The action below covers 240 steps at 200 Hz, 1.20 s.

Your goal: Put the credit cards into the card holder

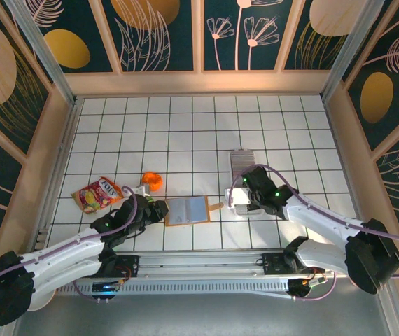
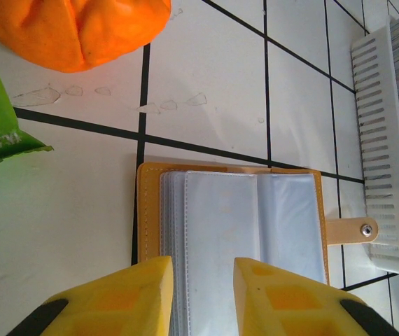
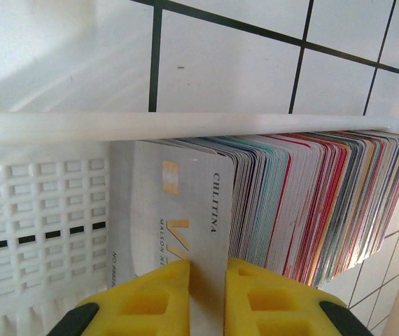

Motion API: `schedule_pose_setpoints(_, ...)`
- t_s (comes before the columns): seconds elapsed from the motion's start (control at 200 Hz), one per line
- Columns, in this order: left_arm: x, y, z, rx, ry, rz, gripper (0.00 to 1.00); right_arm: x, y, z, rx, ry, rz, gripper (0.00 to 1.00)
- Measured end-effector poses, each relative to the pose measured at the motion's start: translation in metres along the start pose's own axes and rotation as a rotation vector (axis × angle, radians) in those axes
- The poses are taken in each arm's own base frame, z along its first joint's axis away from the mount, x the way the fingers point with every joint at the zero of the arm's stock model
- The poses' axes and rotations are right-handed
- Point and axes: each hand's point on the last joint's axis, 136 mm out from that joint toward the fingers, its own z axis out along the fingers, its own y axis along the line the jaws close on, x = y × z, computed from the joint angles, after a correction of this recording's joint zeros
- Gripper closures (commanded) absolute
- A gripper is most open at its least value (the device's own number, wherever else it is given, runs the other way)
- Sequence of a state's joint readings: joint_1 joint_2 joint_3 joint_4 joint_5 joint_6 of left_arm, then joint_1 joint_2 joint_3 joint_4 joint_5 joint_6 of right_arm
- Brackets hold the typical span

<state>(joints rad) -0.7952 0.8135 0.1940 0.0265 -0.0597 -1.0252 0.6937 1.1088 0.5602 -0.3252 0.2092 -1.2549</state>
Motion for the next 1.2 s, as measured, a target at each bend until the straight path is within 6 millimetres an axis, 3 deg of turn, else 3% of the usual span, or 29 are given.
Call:
schedule_pose_setpoints(0.265,0.003,0.005,0.001,-0.009,0.006,0.000,0.73,0.000,0.002,-0.006,-0.001,-0.014,0.010,0.90)
schedule_pose_setpoints(0.4,0.002,0.003,0.000,-0.003,0.001,-0.003,0.73,-0.001,0.009,-0.011,-0.027,-0.034,0.032,1.00)
schedule_pose_setpoints(0.676,-0.002,-0.001,-0.004,0.019,-0.016,-0.005,0.69,-0.006,0.017,-0.029,-0.090,-0.064,0.067,1.00)
schedule_pose_setpoints(0.821,0.000,0.003,-0.004,0.002,-0.010,-0.004,0.67,-0.024,-0.005,-0.062,-0.062,-0.164,0.150,1.00)
schedule_pose_setpoints(0.951,0.001,0.005,-0.004,-0.007,-0.006,-0.002,0.66,-0.046,-0.038,-0.104,0.007,-0.314,0.328,1.00)
schedule_pose_setpoints(1.086,0.001,0.005,-0.004,-0.007,-0.005,-0.002,0.66,-0.069,-0.082,-0.148,0.077,-0.528,0.708,1.00)
schedule_pose_setpoints(1.201,0.002,0.006,-0.003,-0.012,-0.001,0.000,0.70,-0.081,-0.104,-0.156,0.013,-0.643,1.103,1.00)
